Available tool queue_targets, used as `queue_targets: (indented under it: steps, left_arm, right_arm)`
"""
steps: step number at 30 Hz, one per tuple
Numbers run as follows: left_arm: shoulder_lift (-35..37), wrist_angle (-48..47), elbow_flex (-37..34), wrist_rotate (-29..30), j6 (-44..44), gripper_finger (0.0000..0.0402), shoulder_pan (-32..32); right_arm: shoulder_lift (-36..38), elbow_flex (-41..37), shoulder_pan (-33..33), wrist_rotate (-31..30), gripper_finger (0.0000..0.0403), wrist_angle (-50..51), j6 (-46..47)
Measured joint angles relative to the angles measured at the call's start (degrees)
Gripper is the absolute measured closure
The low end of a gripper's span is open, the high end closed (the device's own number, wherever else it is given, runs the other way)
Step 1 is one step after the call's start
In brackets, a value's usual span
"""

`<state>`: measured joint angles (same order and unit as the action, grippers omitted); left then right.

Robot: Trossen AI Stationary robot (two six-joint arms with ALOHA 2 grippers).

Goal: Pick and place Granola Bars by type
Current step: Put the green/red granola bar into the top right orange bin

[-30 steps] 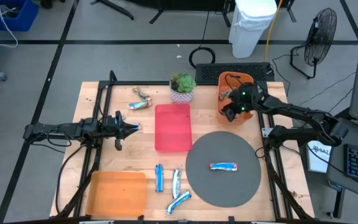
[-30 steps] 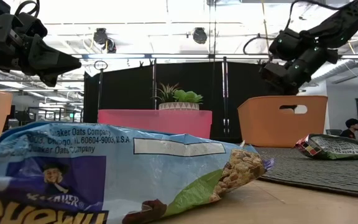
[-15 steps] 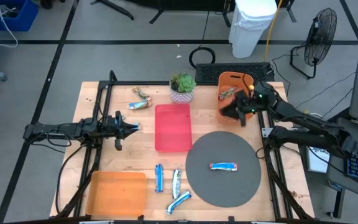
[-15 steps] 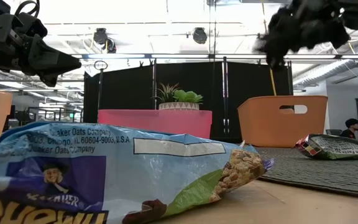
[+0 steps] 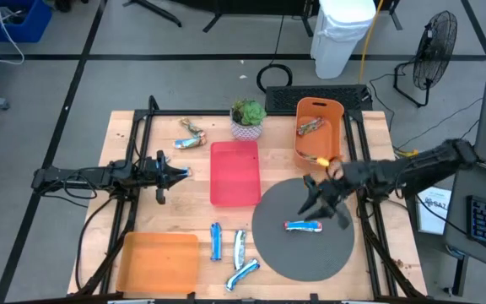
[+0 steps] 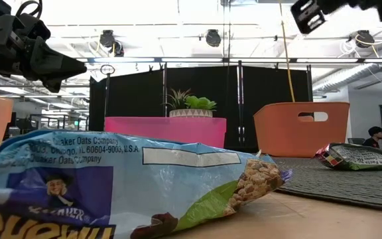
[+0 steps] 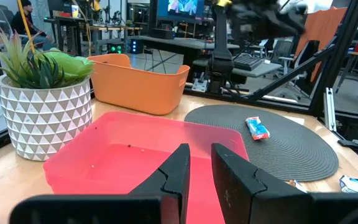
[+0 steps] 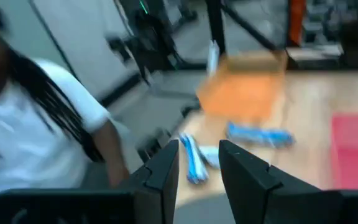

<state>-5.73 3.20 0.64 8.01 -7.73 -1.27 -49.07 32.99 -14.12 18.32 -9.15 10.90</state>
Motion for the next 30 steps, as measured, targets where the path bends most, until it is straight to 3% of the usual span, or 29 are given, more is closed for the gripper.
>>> queue_targets:
  steps: [3,7,16,20,30]
  left_arm:
    - [0.0,0.0,0.0,0.0,0.0,0.0330,0.0]
    - [0.0,0.0,0.0,0.0,0.0,0.0330,0.0]
    - [0.0,0.0,0.0,0.0,0.0,0.0330,0.0]
    - [0.0,0.0,0.0,0.0,0.0,0.0330,0.0]
    - [0.0,0.0,0.0,0.0,0.0,0.0330,0.0]
  right_arm:
    - [-5.5,0.0,-6.9,-10.6,0.0298,1.7,-1.7]
    - [-13.5,0.0,-12.2,-16.7,0.0294,2.6,0.5]
    - [-25.8,0.0,-14.6,-18.5,0.0239,6.4,10.9]
    - [-26.9,0.0,-14.4,-19.6,0.0223,8.9,11.2]
    - [-26.9,0.0,-14.3,-24.7,0.0233,13.6,11.2]
